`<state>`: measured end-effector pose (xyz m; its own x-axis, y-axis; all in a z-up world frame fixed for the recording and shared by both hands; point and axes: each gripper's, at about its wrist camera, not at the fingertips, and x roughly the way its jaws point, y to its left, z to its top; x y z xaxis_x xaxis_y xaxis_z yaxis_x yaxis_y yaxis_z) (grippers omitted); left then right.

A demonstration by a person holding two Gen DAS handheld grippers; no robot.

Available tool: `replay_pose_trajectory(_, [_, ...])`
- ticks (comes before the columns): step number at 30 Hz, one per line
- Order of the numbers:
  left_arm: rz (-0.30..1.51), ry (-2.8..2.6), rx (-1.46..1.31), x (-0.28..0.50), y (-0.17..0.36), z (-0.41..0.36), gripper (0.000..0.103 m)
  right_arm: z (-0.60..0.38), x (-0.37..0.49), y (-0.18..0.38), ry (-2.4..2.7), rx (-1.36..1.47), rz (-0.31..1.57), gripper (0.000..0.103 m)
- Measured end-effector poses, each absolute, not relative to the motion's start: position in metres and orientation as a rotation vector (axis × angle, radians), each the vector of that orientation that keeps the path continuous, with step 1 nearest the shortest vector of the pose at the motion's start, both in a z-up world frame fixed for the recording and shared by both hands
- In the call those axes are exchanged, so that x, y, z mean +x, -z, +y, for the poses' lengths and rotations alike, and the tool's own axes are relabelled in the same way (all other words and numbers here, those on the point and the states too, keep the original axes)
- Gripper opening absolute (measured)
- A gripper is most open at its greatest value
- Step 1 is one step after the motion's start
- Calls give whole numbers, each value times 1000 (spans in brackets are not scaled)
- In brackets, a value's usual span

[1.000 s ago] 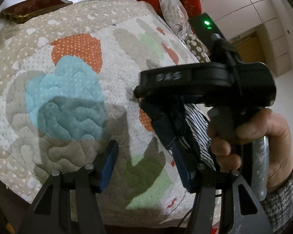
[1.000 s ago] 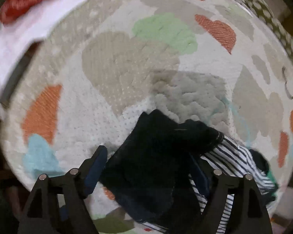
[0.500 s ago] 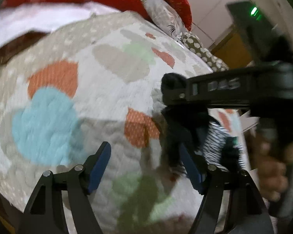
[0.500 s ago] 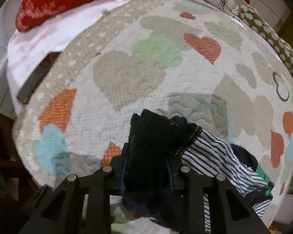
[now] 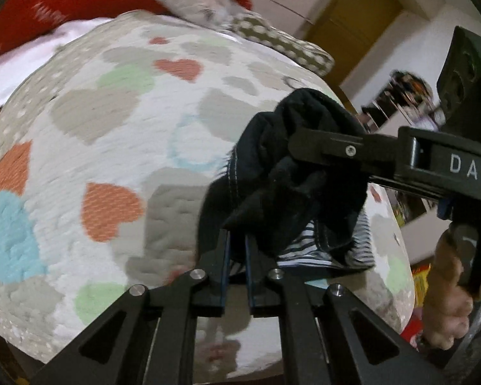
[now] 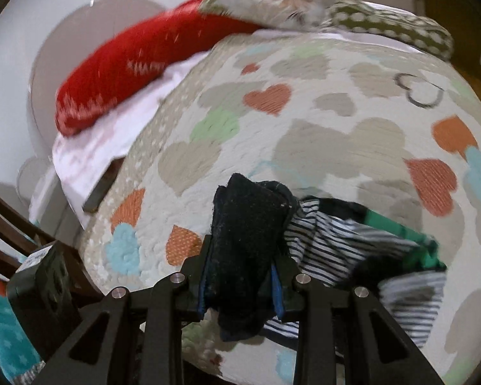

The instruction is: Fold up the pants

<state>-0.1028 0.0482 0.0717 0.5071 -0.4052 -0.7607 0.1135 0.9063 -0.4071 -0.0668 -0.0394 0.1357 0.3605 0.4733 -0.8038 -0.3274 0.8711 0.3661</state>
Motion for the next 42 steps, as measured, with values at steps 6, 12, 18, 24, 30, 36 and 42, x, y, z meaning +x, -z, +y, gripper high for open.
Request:
replay_pose_trajectory(6, [1020,381,-217,-99,-80,-3,7,-105,-76,-135,-498,314,1024,32])
replay_pose_trajectory(12, [1066,454,-248,-98,-83,-18,13,-162,-81,-113,-468,443,1010,35])
replay_pose_trajectory(18, [1024,413,-268,-91,-95,-8,28,-223,-97,-113,-214,462,896,45])
replay_pose_trajectory(24, [1052,375,-232,-78,-78,-19,28,-239,-109,-132,-282,550,790,46])
replay_pose_trajectory(30, [1115,368,-133,-86,-45,-44,29,-204,-105,-107,-584,717,852,45])
replay_pose_trajectory(36, [1116,379,-156,-86,-44,-38,40,-192,-113,-88,-402,564,877,45])
replay_pose_trajectory(42, [1120,401,-214,-95,-54,-27,43,-182,-123,-88,-322,420,850,45])
